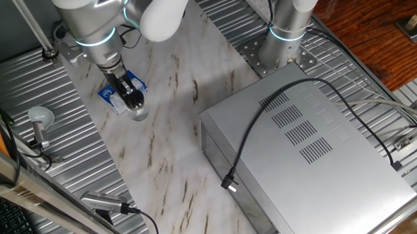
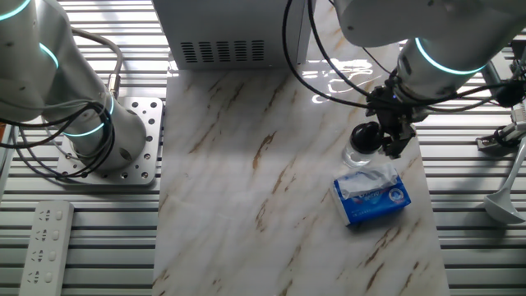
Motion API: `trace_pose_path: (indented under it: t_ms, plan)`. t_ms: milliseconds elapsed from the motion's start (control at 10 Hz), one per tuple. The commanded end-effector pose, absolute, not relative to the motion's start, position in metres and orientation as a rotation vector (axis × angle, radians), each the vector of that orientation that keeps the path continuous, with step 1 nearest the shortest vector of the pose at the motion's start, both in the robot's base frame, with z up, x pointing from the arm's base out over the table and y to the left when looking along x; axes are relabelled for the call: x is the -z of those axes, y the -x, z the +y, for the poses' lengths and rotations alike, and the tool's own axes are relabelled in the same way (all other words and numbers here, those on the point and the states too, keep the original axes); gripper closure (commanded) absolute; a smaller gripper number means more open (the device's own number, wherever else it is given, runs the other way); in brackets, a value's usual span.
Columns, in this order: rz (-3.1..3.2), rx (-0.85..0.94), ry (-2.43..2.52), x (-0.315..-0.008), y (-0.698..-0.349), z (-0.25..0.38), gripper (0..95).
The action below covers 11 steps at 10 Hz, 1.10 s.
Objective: Unscrew the lid from the jar
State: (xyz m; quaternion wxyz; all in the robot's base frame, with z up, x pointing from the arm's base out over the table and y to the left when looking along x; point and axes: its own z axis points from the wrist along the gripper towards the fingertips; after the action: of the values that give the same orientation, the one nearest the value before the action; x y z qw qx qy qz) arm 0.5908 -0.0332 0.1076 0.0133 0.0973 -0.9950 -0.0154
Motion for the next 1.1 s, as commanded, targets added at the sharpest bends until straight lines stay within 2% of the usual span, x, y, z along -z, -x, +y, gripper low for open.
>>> trace_pose_path:
  t_ms: [100, 1100]
  plan:
    - [-3.115, 0.043, -0.267, -0.1052, -0.5900, -0.0344, 19.0]
    - [-3.133, 0.033, -0.206, -0.0991, -0.5840, -0.0366, 19.0]
